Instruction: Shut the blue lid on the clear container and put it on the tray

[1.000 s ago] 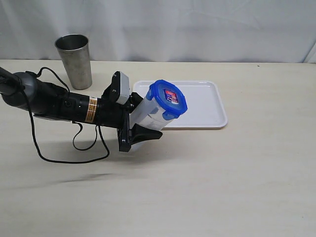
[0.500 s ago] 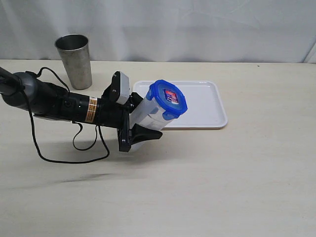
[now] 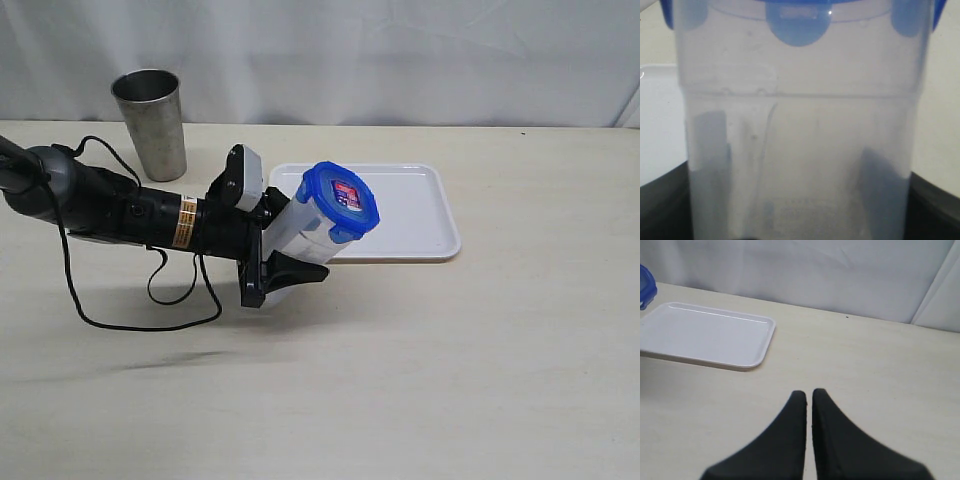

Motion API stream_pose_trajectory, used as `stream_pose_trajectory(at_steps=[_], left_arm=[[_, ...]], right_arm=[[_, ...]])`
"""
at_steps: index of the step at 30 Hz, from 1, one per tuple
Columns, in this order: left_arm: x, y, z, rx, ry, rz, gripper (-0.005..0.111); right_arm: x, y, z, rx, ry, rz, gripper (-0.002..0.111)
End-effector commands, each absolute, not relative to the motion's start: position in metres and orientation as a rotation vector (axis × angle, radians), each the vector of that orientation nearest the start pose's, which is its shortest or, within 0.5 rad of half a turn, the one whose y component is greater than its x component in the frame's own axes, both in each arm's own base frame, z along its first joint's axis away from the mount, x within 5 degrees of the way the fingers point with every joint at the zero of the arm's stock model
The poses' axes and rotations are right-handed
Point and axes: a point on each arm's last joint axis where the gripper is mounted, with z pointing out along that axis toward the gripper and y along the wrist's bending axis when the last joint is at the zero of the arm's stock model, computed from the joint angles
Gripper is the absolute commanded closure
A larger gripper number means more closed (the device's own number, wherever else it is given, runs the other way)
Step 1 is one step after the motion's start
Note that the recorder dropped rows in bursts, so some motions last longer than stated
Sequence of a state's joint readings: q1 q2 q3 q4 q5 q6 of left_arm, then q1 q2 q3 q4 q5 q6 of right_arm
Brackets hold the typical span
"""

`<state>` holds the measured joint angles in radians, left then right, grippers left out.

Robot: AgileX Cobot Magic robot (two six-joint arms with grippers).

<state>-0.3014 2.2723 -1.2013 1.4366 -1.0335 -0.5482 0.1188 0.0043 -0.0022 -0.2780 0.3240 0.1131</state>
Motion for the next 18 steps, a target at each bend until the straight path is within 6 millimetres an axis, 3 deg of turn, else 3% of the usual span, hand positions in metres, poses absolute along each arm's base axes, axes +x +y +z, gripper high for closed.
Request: stream_pose_trajectory(at_steps=[1, 18], left_arm=[[0.3615, -0.1945, 0.0865, 1.438, 1.469, -0.883, 0.107], [0.3632, -0.1947, 0.0876, 1.411, 1.474, -0.88, 0.107]], right_arm=[[0.0542, -0.0023, 0.1843, -0.191, 1.795, -0.123, 0.104], [0.0542, -0.0023, 0.1843, -0.191, 1.795, -0.123, 0.104]])
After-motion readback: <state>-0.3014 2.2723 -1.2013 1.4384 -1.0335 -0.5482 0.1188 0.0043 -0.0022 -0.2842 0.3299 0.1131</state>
